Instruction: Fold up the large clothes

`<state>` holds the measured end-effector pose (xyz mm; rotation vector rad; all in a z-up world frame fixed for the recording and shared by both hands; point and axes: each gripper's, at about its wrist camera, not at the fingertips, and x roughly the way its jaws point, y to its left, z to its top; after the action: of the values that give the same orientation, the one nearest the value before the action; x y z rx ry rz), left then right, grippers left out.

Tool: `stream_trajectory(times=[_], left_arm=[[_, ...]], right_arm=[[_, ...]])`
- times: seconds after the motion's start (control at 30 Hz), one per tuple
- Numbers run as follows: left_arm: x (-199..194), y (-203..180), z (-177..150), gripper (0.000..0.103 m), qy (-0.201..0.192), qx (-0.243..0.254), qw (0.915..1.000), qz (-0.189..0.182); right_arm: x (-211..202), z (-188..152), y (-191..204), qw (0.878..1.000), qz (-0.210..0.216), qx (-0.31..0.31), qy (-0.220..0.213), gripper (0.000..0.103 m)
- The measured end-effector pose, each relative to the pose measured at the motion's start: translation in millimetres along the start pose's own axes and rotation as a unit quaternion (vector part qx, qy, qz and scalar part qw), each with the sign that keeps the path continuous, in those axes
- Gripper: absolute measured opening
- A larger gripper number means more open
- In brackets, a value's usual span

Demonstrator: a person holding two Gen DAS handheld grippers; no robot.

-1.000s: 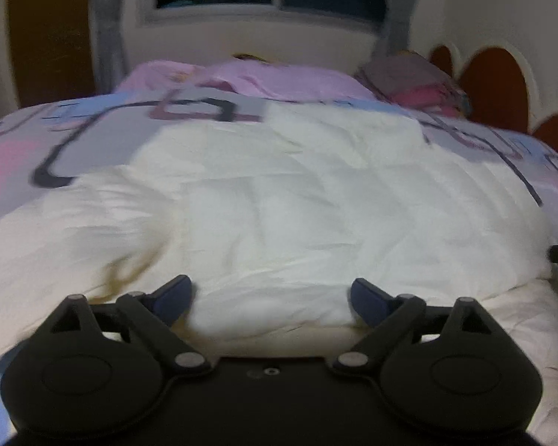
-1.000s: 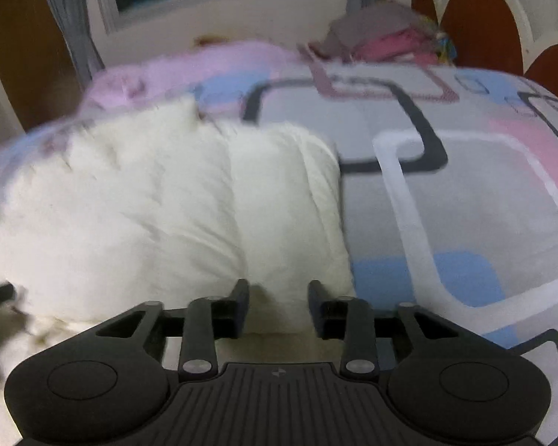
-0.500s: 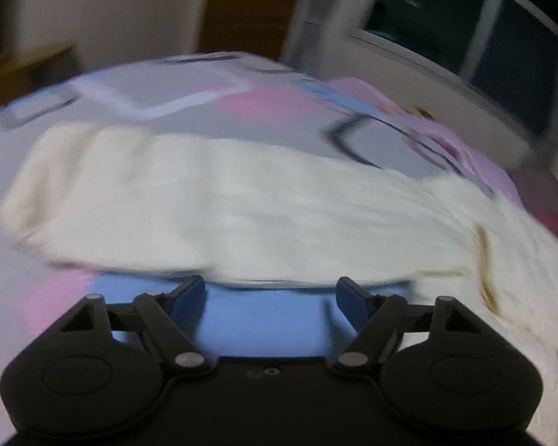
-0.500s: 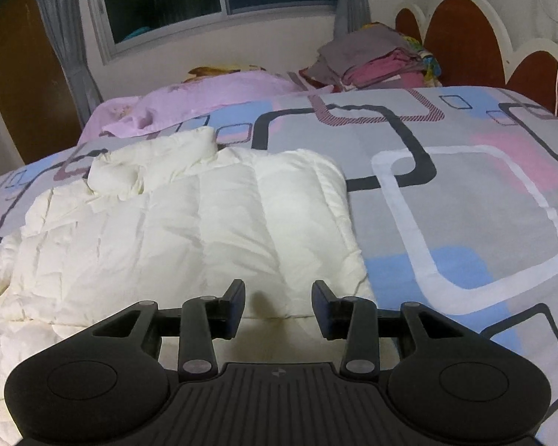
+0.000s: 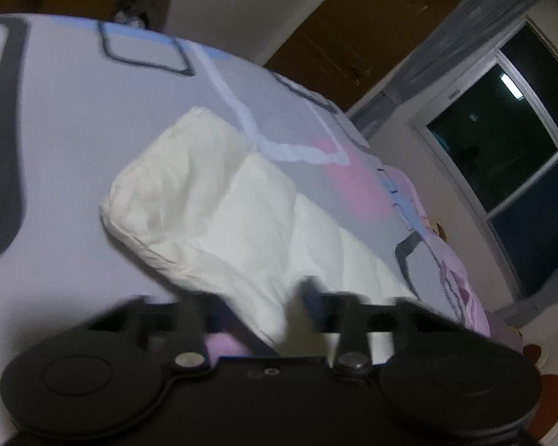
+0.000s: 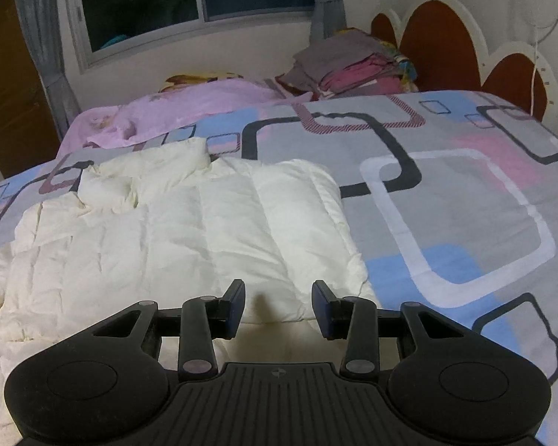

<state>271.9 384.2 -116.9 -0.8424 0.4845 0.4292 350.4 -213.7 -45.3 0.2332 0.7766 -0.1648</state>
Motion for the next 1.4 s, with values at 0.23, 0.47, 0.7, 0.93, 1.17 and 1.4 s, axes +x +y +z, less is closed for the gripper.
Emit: stream_trajectory(times=[0.23,0.47,0.7,0.93,1.17,1.4], left_arm=[[-19,-94,-5,0.006,-0.044,0.149,0.9830,-0.097],[-19,-222,-74,0.006,0.007,0.278,0.9373,-0.210],[16,-313,-184,0.006,0.128,0.349,0.8939,-0.250],[39,-354,-261,0.081,0.220,0.385,0.8472,-0.293],[-11,-332,-230,0.080,0.144,0.387,0.8597,-0.301],[-7,-256,-137,0.071,0.065,0.336,0.9229,-0.175]], right_arm=[[-13,9,2,1.000,-0.002,0.007,-0.019,0.040],[-13,19,1,0.999,0.017,0.009,-0.026,0.040],[-2,24,-17,0.999,0.035,0.026,-0.018,0.040],[0,28,-47,0.996,0.061,0.062,-0.017,0.040],[7,32,-51,0.987,0.126,0.094,-0.015,0.084],[49,27,3,0.977,0.202,0.063,0.029,0.066]])
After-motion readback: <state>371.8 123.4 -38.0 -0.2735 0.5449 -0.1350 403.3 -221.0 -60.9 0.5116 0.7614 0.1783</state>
